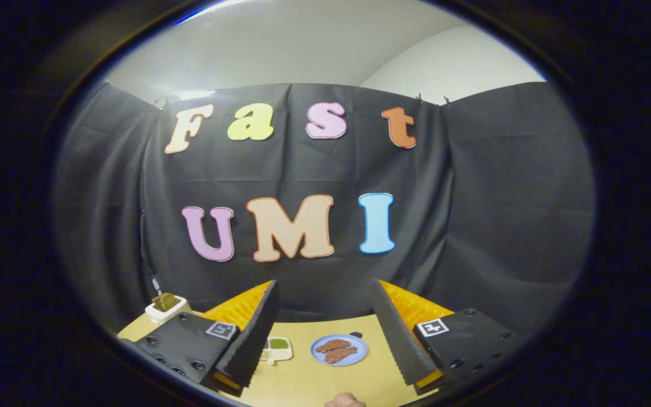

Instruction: Take the bottle from table, then pour the juice into the cup, finally place the bottle on the coaster

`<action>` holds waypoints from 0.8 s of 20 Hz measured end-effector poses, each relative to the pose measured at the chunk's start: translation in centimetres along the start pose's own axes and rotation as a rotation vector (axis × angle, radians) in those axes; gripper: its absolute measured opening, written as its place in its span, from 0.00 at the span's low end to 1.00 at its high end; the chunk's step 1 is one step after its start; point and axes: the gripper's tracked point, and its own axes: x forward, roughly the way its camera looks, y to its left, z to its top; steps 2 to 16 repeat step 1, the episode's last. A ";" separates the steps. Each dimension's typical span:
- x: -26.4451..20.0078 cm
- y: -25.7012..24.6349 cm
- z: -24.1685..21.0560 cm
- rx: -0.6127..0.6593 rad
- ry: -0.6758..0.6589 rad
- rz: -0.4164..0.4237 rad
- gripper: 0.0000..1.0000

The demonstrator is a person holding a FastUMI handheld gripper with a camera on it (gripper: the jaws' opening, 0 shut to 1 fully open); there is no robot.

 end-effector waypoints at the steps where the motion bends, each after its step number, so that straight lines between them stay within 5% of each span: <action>1: 0.1 -0.9 0.4 0.008 -0.006 -0.007 0.99; 16: 0.1 -0.9 0.4 0.008 -0.006 -0.007 0.99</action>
